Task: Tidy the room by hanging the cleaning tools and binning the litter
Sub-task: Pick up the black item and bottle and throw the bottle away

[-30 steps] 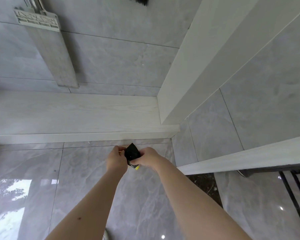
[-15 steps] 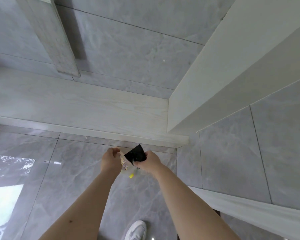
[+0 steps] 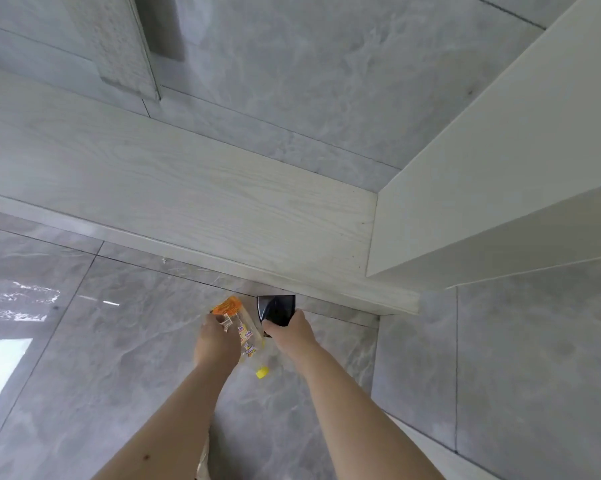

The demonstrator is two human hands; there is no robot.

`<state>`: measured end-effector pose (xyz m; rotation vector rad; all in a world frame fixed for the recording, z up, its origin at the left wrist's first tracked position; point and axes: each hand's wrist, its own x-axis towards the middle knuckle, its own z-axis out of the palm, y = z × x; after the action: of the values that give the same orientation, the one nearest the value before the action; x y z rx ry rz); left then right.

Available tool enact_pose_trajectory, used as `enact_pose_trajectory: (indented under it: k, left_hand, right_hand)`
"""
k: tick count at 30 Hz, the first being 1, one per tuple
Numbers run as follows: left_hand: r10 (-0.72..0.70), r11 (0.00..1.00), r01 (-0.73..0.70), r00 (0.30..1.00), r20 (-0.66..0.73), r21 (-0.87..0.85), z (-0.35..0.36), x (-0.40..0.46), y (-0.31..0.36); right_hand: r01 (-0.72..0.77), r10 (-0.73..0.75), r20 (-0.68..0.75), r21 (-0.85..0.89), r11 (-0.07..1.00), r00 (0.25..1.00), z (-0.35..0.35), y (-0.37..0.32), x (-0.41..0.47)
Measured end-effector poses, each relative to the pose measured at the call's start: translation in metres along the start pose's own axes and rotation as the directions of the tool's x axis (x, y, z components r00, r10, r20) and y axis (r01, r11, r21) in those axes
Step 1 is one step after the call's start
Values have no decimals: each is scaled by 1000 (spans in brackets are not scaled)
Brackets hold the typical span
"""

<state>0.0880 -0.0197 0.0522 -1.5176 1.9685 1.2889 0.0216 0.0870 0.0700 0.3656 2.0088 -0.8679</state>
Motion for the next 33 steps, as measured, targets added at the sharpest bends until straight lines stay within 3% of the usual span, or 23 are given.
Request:
enact_pose_trajectory:
  k: [10, 18, 22, 27, 33]
  left_hand:
    - [-134, 990, 136, 990, -30, 37, 66, 81, -45]
    - [-272, 927, 290, 957, 105, -239, 90, 113, -65]
    - [-290, 892, 310, 951, 109, -328, 88, 114, -68]
    - [-284, 909, 300, 954, 97, -290, 61, 95, -56]
    - [-242, 923, 240, 970, 31, -302, 2, 50, -15]
  right_hand:
    - [-116, 110, 114, 48, 992, 987, 46, 33, 101]
    - [-169, 157, 163, 62, 984, 974, 80, 42, 146]
    - [-190, 170, 189, 97, 977, 967, 84, 41, 145]
    - [-220, 183, 226, 149, 964, 957, 75, 28, 116]
    - [-151, 113, 235, 149, 977, 965, 54, -28, 52]
